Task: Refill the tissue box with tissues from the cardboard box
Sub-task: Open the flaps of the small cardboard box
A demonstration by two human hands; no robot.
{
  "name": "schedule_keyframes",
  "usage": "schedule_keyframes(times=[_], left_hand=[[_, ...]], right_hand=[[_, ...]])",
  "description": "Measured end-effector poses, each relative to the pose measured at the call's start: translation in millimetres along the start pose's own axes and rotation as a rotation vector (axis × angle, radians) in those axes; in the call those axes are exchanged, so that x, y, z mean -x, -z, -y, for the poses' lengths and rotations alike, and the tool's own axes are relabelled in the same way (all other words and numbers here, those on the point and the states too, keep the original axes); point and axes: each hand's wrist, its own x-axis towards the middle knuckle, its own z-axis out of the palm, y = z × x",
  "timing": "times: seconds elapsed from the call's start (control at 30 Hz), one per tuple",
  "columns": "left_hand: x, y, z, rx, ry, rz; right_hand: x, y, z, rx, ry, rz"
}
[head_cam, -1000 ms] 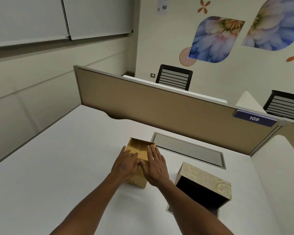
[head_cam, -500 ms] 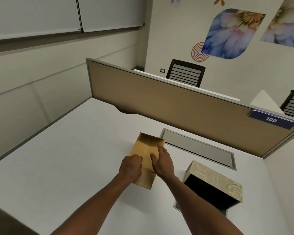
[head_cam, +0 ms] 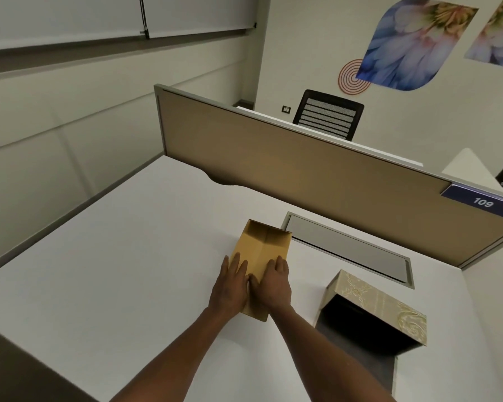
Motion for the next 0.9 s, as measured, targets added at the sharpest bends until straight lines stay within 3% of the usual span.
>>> schedule_keyframes(times=[0.17, 0.53, 0.9], left_hand=[[10.3, -9.0, 4.3, 0.149, 0.039, -0.07], [63.4, -37.2, 21.2, 0.35, -0.046, -0.29], [85.6, -30.5, 22.7, 0.396, -0.056, -0.263]], right_hand=[[7.3, -10.3, 4.6, -0.04, -0.005, -0.008], [48.0, -25.0, -1.6, 0.004, 0.005, -0.039], [66.5, -25.0, 1.4, 0.074, -0.061, 0.026]])
